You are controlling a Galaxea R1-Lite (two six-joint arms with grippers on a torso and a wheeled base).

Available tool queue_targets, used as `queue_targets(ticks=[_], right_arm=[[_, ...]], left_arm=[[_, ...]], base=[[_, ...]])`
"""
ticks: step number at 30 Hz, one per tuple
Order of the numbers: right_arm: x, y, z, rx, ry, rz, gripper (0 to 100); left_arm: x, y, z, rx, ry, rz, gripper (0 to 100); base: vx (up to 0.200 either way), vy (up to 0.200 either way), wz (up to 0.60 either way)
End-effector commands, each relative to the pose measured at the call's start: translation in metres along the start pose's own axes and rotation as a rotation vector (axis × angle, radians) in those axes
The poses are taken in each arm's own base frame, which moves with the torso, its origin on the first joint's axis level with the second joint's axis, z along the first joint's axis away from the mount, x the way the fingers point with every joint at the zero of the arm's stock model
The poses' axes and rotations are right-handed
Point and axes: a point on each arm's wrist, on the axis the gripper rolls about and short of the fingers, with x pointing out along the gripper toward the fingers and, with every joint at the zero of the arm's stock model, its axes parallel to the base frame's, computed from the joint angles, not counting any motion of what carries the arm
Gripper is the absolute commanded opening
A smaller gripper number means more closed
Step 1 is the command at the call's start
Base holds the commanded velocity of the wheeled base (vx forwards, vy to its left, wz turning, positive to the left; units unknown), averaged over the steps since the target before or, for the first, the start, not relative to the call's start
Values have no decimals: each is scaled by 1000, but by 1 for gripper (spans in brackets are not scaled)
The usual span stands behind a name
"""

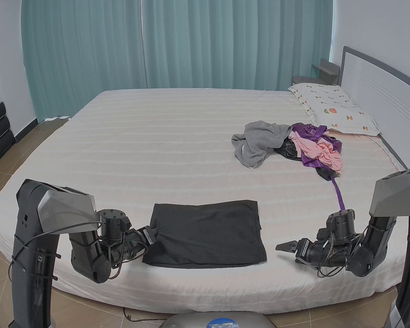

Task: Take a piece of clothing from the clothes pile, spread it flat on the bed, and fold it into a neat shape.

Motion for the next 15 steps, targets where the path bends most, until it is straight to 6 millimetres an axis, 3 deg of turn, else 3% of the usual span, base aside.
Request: queue_targets(ticks=[1,15], right_arm=[[0,0,0,-1,-1,0,100],[0,0,0,-1,0,1,100]], left_arm=[[0,0,-1,2,-4,8,0],[-2,-4,-4,8,-8,20,0]], base=[[0,0,0],[0,0,0]])
